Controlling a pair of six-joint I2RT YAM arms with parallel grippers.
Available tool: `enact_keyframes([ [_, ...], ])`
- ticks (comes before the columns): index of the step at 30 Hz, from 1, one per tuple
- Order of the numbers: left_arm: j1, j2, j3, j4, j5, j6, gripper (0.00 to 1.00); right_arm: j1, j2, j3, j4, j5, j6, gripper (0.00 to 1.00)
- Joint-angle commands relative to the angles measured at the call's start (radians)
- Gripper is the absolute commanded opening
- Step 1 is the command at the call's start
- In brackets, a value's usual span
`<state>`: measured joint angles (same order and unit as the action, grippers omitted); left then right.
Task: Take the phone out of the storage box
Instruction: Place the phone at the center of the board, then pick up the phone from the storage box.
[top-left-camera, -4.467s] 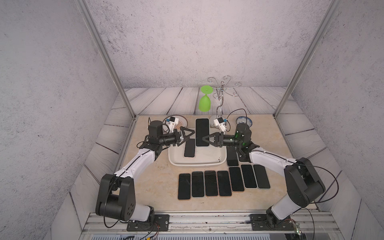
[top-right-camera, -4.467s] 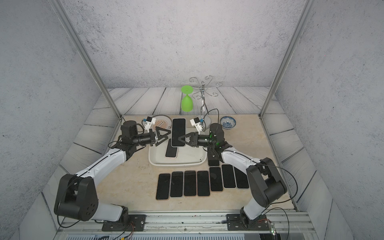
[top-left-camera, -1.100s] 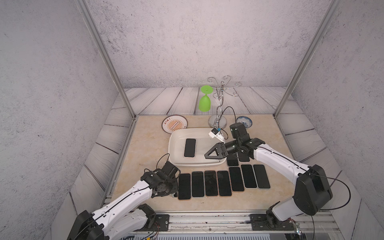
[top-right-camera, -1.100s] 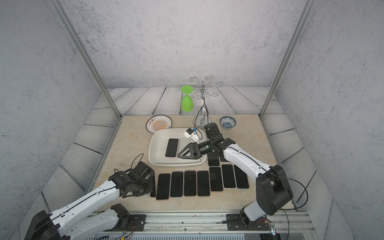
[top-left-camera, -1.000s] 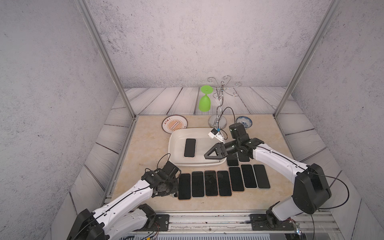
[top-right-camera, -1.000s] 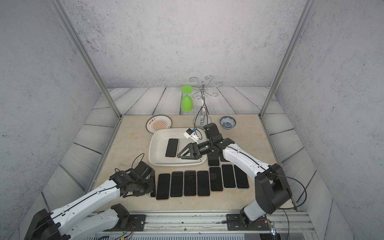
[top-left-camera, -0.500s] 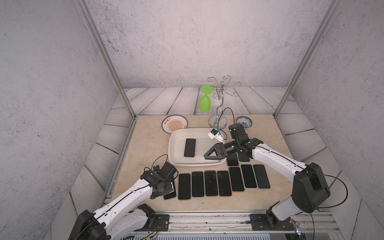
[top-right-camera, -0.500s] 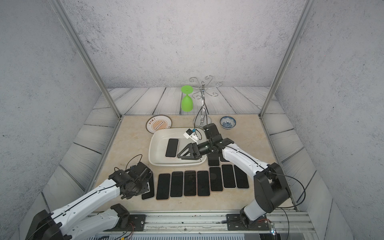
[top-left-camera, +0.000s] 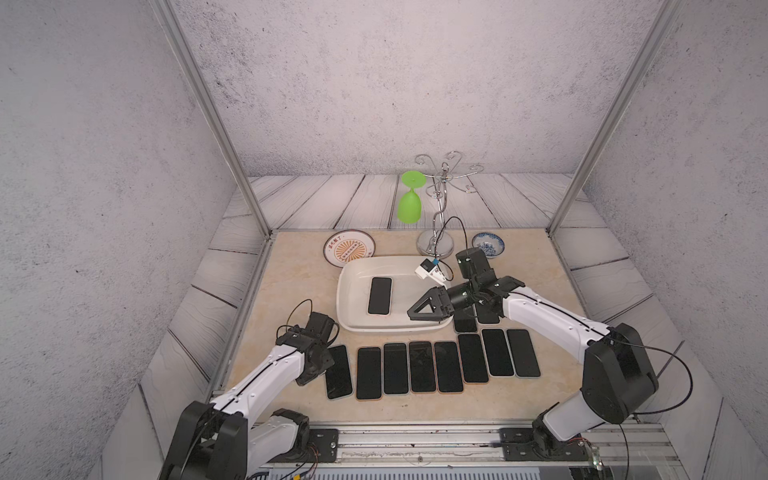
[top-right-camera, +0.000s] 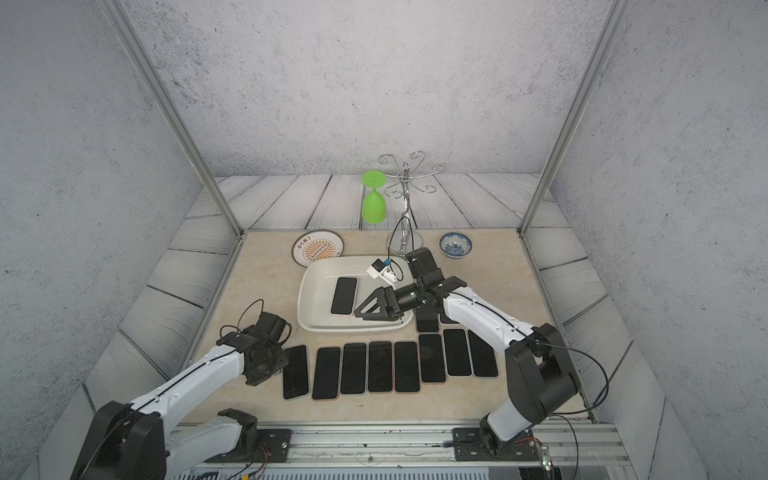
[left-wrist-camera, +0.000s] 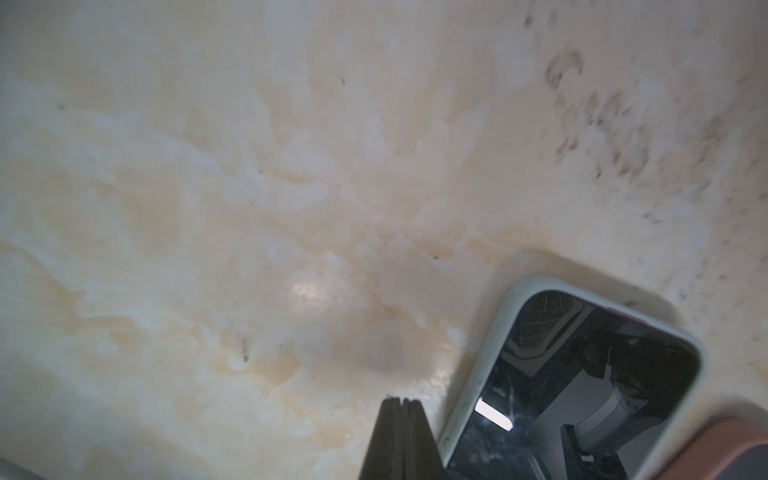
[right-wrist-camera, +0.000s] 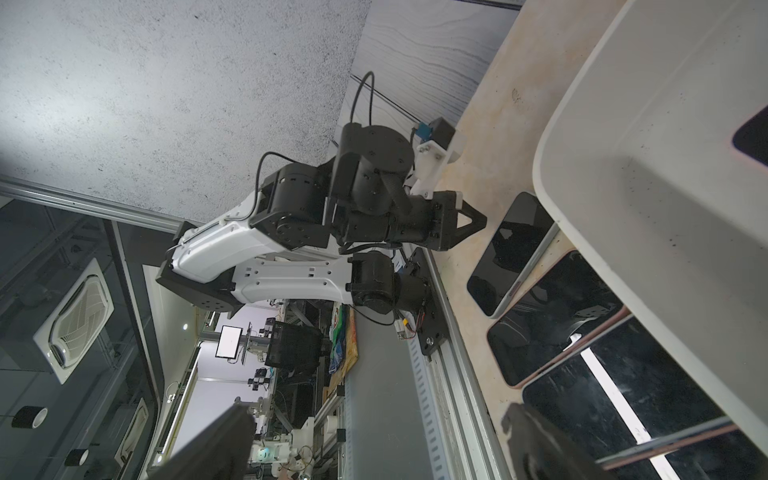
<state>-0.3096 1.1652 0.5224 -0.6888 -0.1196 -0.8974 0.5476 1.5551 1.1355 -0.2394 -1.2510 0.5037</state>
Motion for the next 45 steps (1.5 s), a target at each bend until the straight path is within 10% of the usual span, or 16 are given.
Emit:
enact_keyframes([
  [1,0.005,0.075,-0.006,0.106,0.088,0.048,0.00,0.002,0.007,-0.011,-0.023,-0.007,-0.030,0.99],
  [18,-0.025,0.138,0.059,0.166,0.175,0.115,0.17,0.001,0.165,0.047,-0.132,0.058,-0.114,0.99],
  [26,0.000,-0.061,0.094,-0.103,-0.042,0.110,0.83,0.001,0.161,0.074,-0.175,0.111,-0.146,0.99],
  [35,-0.002,-0.204,0.331,-0.104,-0.040,0.230,0.88,0.054,0.384,0.454,-0.477,0.819,-0.155,0.99],
  [45,0.031,0.040,0.654,-0.013,0.034,0.409,0.91,0.138,0.838,1.014,-0.600,1.068,0.040,0.99],
])
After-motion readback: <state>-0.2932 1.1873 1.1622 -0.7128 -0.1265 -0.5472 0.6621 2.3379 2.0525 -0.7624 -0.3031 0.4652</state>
